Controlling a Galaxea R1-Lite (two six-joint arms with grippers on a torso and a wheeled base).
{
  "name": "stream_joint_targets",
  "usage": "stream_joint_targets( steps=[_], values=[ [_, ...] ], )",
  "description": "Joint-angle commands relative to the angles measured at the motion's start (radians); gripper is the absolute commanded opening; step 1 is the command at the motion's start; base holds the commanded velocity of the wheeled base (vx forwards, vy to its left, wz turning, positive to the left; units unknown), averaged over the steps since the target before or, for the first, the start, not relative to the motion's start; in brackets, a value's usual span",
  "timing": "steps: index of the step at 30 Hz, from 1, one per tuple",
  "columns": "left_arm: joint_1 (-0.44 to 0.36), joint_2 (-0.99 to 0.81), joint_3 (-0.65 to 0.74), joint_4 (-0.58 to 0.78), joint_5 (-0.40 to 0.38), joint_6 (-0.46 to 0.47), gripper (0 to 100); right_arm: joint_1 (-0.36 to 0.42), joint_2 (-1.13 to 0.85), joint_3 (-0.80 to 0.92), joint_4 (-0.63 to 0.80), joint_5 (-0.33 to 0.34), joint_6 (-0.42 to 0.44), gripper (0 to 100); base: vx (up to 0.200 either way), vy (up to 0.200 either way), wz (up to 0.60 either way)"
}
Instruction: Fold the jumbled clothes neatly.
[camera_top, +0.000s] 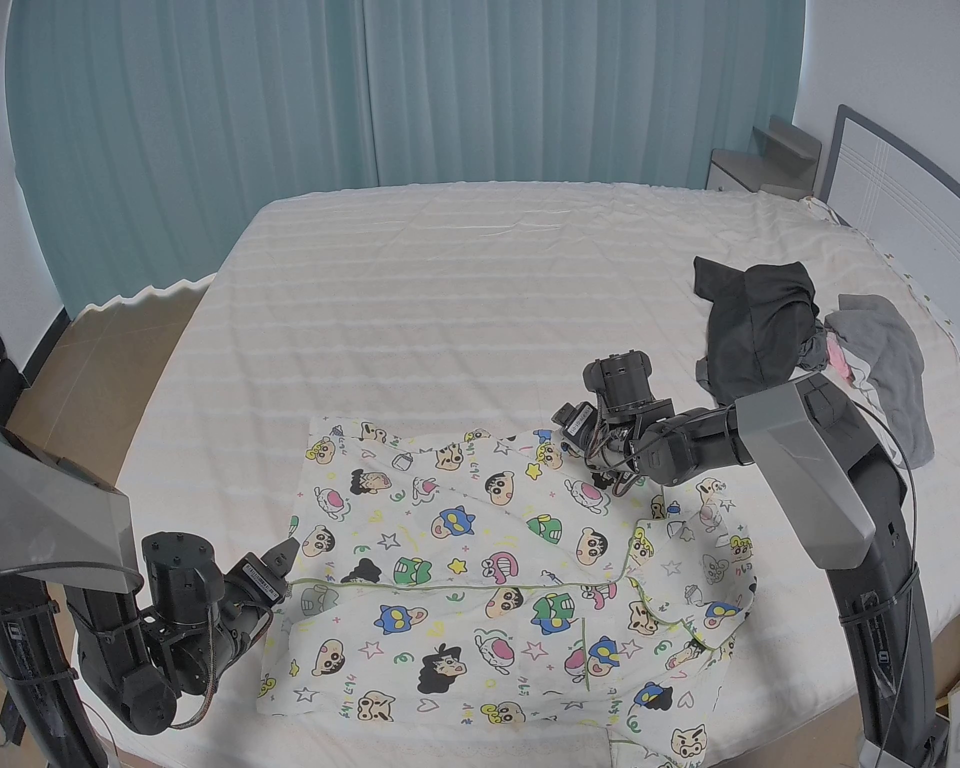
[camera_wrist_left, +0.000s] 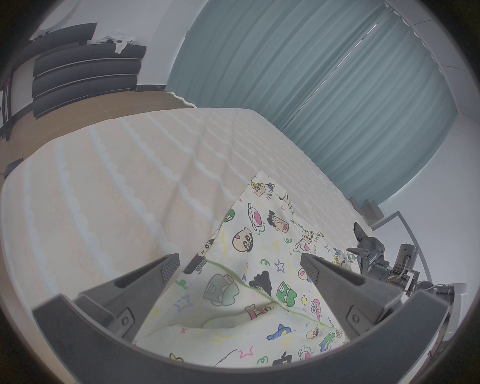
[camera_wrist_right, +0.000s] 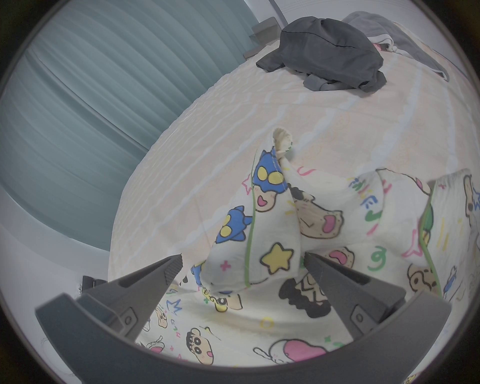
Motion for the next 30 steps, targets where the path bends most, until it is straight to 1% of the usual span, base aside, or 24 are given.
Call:
stream_joint_targets(
  steps=[1,7,13,14,19,22,28,30],
  values=[
    [0.0,0.005,0.0,-0.001,0.001,0.0,100,0.0,0.004,-0.003,0.0,0.001,-0.002,100,0.2,0.0,0.0],
    [0.0,0.005,0.0,-0.001,0.003,0.003,100,0.0,0.009,-0.022,0.001,0.001,-0.02,100,0.0,0.0,0.0],
    [0.0,0.005,0.0,-0.001,0.005,0.003,100,-0.001,0.047,-0.122,0.053,-0.001,-0.022,100,0.0,0.0,0.0],
    [0.0,0.006,0.0,-0.001,0.006,0.003,100,0.0,0.069,-0.16,0.079,-0.001,-0.02,100,0.0,0.0,0.0],
    [0.0,0.008,0.0,-0.001,0.006,0.003,100,0.005,0.093,-0.16,0.079,-0.022,-0.018,100,0.0,0.0,0.0],
    [0.0,0.006,0.0,-0.001,0.006,0.003,100,0.008,0.086,-0.16,0.081,-0.024,-0.018,100,0.0,0.0,0.0],
    [0.0,0.014,0.0,-0.001,0.006,0.003,100,0.011,0.021,-0.16,0.07,-0.024,-0.012,100,0.0,0.0,0.0],
    [0.0,0.014,0.0,-0.001,0.006,0.003,100,0.01,0.0,-0.16,0.07,-0.024,0.003,100,0.0,0.0,0.0]
  ],
)
